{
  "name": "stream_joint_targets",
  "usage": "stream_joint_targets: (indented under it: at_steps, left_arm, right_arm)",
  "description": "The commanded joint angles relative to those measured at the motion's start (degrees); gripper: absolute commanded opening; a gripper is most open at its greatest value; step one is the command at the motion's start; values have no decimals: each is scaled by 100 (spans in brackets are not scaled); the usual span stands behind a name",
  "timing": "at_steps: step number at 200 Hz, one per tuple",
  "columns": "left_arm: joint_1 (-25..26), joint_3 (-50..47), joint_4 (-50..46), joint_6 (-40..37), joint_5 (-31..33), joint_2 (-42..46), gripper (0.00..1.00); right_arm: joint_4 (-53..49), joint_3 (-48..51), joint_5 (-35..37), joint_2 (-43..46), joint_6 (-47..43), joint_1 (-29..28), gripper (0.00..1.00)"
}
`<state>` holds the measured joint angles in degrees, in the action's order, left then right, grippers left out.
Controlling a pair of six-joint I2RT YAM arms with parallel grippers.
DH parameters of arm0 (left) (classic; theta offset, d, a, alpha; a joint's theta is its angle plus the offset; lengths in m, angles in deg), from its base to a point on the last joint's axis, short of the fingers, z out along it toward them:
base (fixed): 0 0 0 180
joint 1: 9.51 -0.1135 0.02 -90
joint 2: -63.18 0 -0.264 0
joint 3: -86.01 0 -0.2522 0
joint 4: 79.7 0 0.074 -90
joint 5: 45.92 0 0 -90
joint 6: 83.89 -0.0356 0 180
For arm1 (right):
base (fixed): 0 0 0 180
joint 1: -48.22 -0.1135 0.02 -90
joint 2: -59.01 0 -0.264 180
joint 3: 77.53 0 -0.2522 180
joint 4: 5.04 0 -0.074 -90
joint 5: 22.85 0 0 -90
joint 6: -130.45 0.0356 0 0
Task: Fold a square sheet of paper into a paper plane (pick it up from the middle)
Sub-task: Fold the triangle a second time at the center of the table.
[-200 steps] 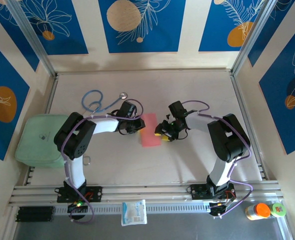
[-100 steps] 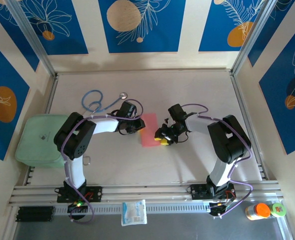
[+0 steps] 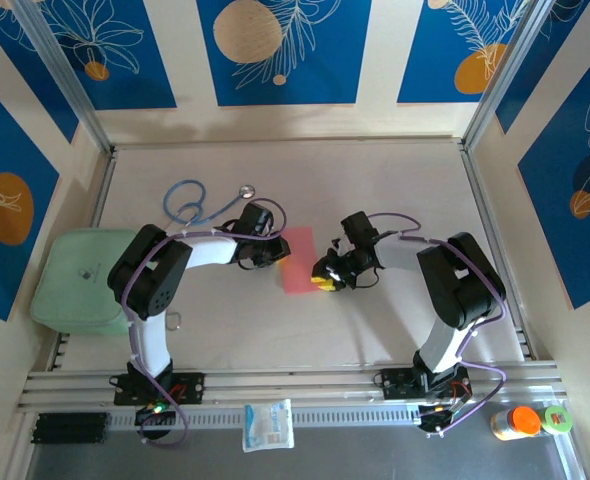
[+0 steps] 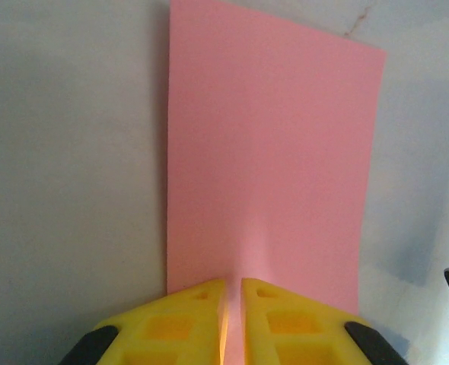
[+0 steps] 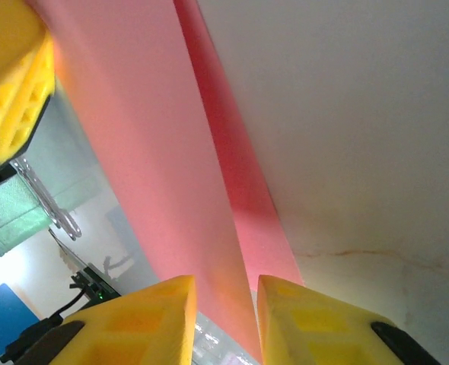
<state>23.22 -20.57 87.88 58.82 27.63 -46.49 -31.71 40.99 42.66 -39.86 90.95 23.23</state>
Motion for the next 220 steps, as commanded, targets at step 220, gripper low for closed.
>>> stream_joint_targets:
  at_steps: [220]
  left_arm:
    - [-172,481,-644,-811,-392,-193,14]
  right_arm:
    - [-383,-258,63,178,-161,-53,1]
